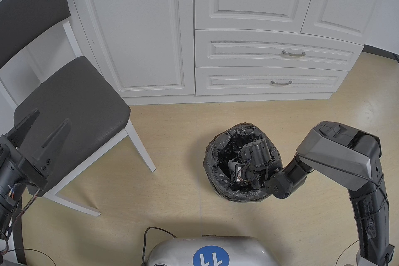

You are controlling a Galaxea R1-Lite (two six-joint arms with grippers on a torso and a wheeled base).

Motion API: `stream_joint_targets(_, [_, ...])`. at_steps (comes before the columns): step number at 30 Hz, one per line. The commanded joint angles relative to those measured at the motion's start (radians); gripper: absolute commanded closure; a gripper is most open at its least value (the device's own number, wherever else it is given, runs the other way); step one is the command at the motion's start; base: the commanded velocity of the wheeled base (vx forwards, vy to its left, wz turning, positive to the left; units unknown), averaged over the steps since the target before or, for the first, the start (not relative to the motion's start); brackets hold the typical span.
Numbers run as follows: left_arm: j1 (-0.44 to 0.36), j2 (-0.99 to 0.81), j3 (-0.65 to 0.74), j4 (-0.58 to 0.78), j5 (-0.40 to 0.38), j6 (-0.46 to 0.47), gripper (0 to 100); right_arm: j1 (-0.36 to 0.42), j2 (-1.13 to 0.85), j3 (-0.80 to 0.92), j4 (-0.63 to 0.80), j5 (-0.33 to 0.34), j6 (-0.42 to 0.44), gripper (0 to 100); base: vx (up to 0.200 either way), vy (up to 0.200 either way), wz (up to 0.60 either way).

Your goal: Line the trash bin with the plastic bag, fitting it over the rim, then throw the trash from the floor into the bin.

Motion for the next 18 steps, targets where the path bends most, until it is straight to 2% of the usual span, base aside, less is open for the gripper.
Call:
stream_joint_targets(1, [0.0, 0.0, 0.0, 0.0, 0.001, 0.0, 0, 0.0, 0.033, -0.042, -0.002, -0.001, 0.034, 100, 0.0, 0.0, 0.0])
stream_joint_targets(7, [0.0, 0.0, 0.0, 0.0, 0.0, 0.0, 0, 0.0, 0.033, -0.06, -0.003, 0.001, 0.074, 100, 0.0, 0.0, 0.0])
stream_joint_targets(8, [0.0, 0.0, 0.0, -0.002, 0.0, 0.0, 0, 0.0, 0.033, -0.06, -0.003, 0.001, 0.076, 0, 0.0, 0.0, 0.0])
stream_joint_targets(18, [-0.002, 0.0, 0.001, 0.0, 0.0, 0.0, 0, -0.009, 0.004, -0.058, -0.003, 0.009, 0.079, 0, 0.0, 0.0, 0.0])
